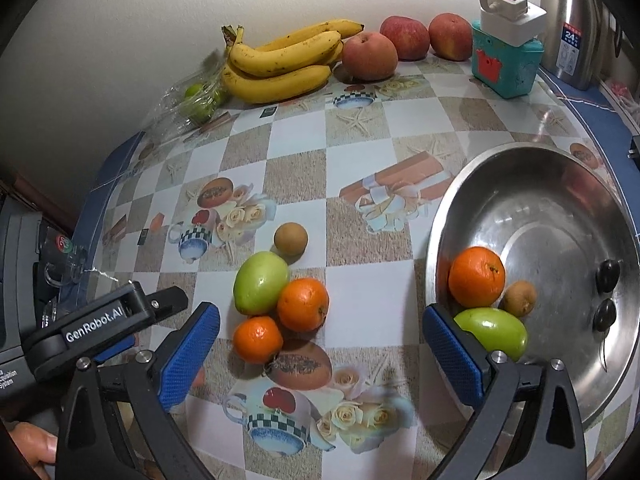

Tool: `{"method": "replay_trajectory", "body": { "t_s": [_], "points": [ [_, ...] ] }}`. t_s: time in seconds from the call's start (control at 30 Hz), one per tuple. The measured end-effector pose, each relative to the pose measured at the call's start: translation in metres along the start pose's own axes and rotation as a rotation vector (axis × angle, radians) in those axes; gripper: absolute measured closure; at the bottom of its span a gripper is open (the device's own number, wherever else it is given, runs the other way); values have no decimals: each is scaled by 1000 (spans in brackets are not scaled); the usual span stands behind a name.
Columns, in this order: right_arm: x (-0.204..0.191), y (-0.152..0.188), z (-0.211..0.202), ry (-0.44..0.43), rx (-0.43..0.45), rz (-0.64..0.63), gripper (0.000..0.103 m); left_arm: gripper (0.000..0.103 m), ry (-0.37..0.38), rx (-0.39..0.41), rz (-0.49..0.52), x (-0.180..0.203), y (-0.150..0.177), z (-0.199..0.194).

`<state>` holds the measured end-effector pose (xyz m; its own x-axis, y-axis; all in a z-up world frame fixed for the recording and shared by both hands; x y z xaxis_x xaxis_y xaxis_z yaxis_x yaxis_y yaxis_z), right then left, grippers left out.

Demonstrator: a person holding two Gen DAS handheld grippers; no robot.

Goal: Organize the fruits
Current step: 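Move both open tools over the green mango and mandarins on the counter, then close the left tool around the green mango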

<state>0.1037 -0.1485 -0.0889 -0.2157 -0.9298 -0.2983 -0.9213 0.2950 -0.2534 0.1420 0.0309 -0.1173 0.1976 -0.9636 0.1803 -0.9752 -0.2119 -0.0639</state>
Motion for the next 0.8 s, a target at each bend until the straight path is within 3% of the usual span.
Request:
{"method": "replay_trajectory", "body": {
  "t_s": [0.1,0.17,0.3,0.57,0.67,0.8],
  "points": [
    [4,-4,2,-15,8,30,20,1,72,5,-8,9,-6,0],
    [6,-6,4,-13,8,32,24,3,111,-8,2,18,-8,2],
    [6,-5,14,-23,-12,40,38,11,153,-22,40,36,-9,7],
    [4,-2,30,-32,-54,33,44,17,252,-60,93,64,-3,14],
    [3,-2,34,-53,-60,39,51,27,254,-69,118,73,-1,18],
    [2,-2,36,-75,-64,46,51,28,285,-80,149,85,2,19]
  ]
}}
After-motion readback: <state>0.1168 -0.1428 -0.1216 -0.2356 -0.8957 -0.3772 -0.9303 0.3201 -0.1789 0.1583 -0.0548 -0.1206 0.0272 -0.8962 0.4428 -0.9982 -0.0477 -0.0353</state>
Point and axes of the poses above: each gripper's, at about its wrist camera, not at the fingertips, and z roughly the way its jaws point, x to its right, y to its underside, the point moved 10 cm from there along z, roughly the way its jaws point, and after that the axes turned 9 degrees about -x, right-handed, at the moved point
